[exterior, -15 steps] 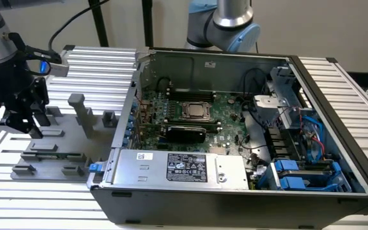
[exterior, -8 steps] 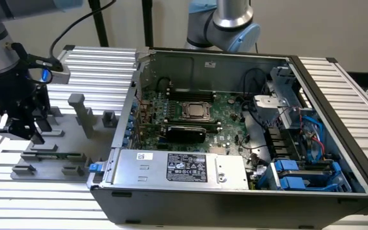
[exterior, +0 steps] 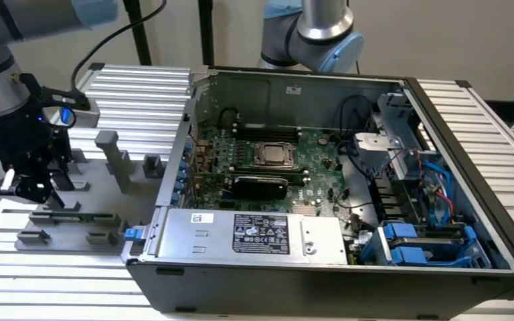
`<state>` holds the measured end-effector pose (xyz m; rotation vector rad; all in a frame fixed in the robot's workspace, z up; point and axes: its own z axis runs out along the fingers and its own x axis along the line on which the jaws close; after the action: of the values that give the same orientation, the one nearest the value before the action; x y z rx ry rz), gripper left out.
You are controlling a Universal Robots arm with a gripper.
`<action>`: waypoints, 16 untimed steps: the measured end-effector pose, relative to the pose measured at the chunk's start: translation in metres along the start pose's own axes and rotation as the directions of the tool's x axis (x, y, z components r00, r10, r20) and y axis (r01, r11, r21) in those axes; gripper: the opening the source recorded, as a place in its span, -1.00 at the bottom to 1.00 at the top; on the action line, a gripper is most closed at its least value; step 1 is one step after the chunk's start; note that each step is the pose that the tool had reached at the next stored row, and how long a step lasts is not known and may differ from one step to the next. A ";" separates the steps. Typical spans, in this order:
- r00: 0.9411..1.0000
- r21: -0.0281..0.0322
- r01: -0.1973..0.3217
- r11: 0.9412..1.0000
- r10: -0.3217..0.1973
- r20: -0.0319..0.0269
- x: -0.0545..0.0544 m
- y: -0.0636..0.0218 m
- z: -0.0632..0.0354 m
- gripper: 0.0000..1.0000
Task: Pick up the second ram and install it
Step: 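Pick up the second ram and move it above second insertion slot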
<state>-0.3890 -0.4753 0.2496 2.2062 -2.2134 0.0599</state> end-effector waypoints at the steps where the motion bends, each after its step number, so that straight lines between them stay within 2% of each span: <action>1: 1.000 0.000 0.000 1.000 0.000 0.001 0.000 0.0000 0.0018 1.00; 5: 1.000 0.000 0.000 1.000 0.000 0.004 0.000 0.0001 0.0092 1.00; 16: 1.000 0.000 0.000 1.000 0.000 0.007 -0.001 -0.0009 0.0290 1.00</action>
<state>-0.3876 -0.4756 0.2205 2.2097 -2.2167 0.0528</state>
